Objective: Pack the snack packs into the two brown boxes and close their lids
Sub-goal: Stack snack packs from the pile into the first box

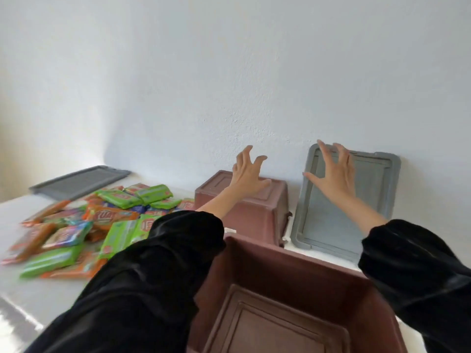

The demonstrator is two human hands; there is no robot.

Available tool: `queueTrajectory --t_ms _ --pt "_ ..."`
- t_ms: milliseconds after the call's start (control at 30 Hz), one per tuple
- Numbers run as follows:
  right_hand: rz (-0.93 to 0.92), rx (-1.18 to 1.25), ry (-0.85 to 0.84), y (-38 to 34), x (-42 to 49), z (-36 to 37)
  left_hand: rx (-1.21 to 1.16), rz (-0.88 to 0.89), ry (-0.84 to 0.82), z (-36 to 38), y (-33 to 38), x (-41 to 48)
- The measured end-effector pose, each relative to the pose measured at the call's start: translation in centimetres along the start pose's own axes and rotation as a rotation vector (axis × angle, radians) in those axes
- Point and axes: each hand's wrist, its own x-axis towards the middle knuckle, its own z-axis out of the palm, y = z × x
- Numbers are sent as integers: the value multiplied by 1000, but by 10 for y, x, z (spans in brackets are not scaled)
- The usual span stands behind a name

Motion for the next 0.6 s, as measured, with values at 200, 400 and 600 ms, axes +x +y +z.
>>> queueTrajectory --t_ms 200,400,600 --pt "-121 258 -250 -151 -5 48 95 -297 -3 -95 -124 -74" --pt "-138 358 -565 -274 -54 106 144 -644 -126 -138 -239 -156" --pt "-16 268 -851 -339 -109 154 67 -714 -274 -140 -307 -232"
